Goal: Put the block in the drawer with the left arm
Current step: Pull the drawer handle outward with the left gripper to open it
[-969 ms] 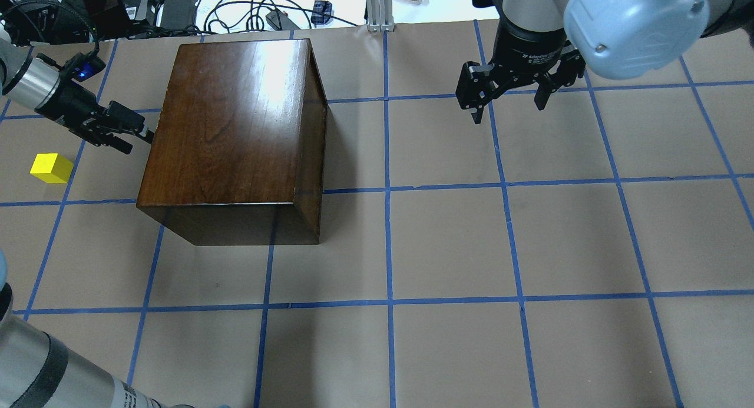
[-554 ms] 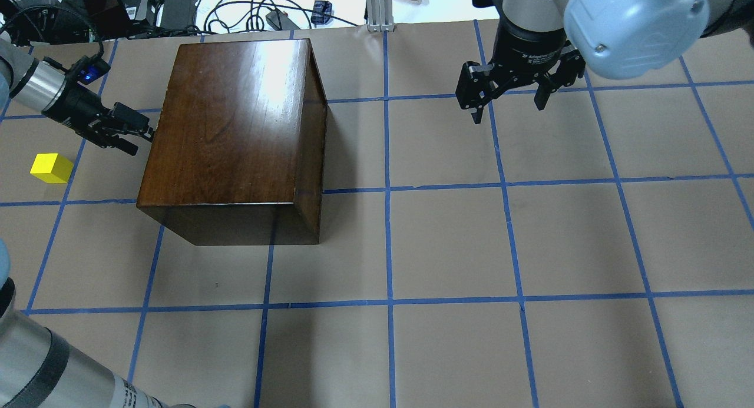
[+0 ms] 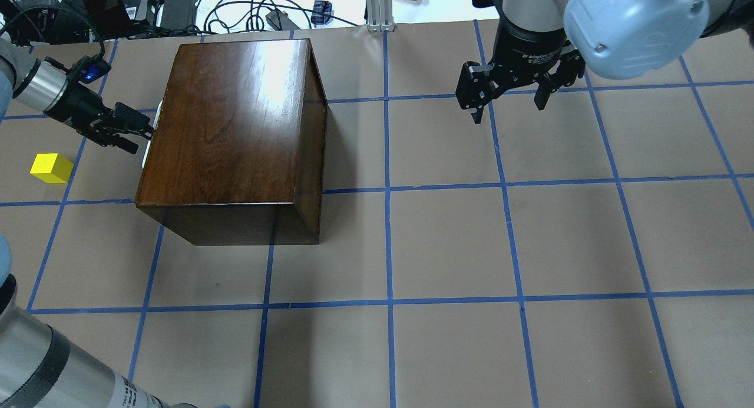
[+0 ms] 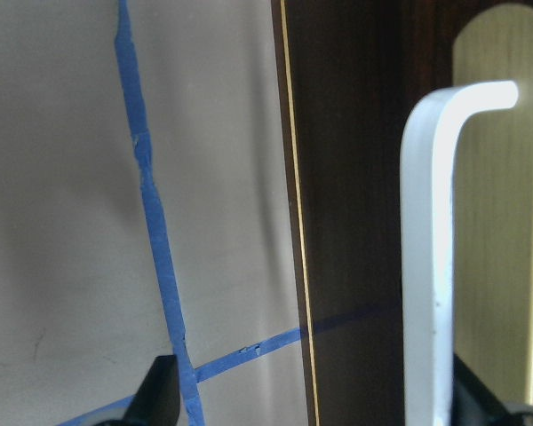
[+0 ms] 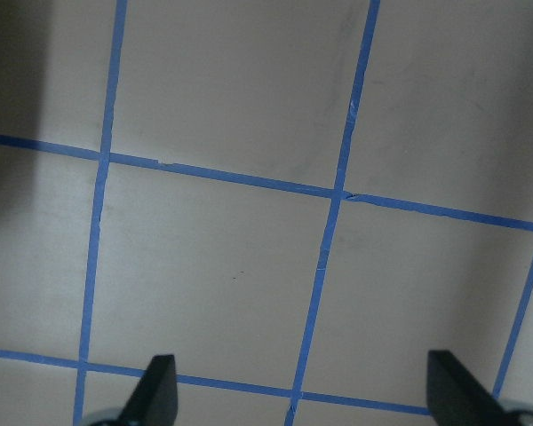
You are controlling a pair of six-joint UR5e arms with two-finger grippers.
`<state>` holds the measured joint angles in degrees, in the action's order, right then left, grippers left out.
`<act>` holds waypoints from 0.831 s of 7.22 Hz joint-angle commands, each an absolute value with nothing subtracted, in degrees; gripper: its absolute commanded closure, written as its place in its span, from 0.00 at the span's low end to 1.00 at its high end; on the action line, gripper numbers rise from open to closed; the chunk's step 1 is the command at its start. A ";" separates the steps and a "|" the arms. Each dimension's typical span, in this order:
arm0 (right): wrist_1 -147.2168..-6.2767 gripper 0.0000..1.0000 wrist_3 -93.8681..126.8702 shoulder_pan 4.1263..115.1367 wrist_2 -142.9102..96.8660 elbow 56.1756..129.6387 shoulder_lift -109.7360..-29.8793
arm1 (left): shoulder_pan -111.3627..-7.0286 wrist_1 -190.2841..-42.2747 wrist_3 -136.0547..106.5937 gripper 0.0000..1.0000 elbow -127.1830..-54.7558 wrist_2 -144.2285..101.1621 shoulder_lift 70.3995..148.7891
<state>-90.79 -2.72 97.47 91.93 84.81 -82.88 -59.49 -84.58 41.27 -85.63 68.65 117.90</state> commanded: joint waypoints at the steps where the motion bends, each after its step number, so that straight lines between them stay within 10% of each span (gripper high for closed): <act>1: -90.79 0.00 -2.64 97.47 91.93 84.81 -82.88 | -58.98 -83.94 41.75 0.00 -85.34 69.25 117.77; 6: -90.79 0.00 -2.72 97.47 91.93 84.81 -82.88 | -50.21 -83.58 42.27 0.00 -85.43 71.00 117.51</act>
<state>-90.79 -2.70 97.47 91.93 84.81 -82.88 -52.99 -83.67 42.13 -85.46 69.82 117.61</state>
